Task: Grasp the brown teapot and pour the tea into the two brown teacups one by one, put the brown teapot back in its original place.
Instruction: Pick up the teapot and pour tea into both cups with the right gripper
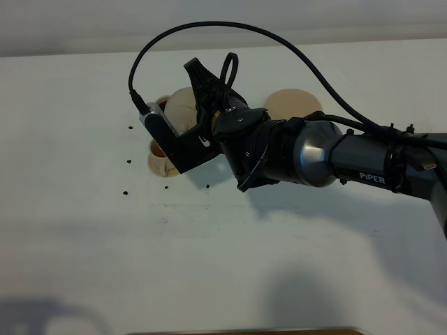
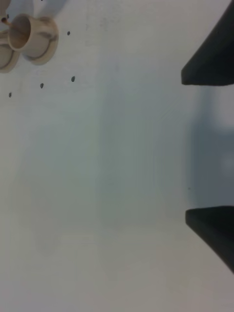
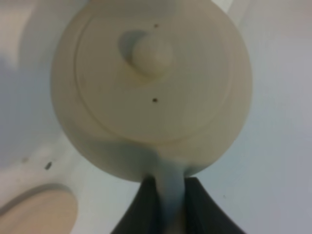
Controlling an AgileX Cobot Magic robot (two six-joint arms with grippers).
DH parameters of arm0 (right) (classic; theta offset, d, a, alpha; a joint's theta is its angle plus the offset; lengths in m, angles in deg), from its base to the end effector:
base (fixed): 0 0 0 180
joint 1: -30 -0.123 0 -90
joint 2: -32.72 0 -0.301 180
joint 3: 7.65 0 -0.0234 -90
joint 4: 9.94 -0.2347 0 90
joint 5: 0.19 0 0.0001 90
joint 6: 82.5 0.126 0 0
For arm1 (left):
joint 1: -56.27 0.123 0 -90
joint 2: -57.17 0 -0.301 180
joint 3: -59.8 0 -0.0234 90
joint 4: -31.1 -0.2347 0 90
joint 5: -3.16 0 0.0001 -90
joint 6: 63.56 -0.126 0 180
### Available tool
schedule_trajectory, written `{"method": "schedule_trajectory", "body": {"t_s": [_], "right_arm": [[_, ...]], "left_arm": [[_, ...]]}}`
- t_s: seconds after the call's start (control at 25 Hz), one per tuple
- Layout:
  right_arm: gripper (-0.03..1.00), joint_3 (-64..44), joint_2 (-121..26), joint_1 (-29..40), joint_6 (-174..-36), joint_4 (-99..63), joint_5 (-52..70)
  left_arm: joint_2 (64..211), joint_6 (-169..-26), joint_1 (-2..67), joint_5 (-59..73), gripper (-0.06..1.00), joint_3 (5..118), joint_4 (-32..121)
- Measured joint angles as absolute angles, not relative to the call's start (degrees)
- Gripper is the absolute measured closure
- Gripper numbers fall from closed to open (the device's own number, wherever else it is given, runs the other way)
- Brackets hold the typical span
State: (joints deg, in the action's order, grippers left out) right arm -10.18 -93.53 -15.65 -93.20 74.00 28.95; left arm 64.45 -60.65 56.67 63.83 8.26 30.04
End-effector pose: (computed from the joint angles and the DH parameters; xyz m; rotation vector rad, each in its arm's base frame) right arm 0.3751 0.2963 0.1885 -2.0530 1.0739 -1.0081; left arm -0.0003 0.0020 0.2406 -0.0606 2.0845 -0.0043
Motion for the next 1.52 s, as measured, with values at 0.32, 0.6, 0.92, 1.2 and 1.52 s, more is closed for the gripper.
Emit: {"method": "schedule_trajectory", "body": {"t_s": [0.32,0.6,0.92,1.2,1.52], "right_arm": [[0.88,-10.18,-93.53,-15.65,-93.20,76.15,29.12],[0.88,-10.18,-93.53,-15.65,-93.20,77.00,29.22],[0.88,-10.18,-93.53,-15.65,-93.20,78.62,29.53],[0.88,-10.18,-93.53,-15.65,-93.20,79.65,30.16],[0.88,-10.18,-93.53,-15.65,-93.20,80.63,30.23]], "left_arm": [[64.45,-60.65,56.67,63.83,0.35,8.26,30.04],[64.45,-60.65,56.67,63.83,0.35,8.26,30.04],[64.45,-60.65,56.67,63.83,0.35,8.26,30.04],[64.45,-60.65,56.67,63.83,0.35,8.26,30.04],[64.45,-60.65,56.67,63.83,0.35,8.26,30.04]]}}
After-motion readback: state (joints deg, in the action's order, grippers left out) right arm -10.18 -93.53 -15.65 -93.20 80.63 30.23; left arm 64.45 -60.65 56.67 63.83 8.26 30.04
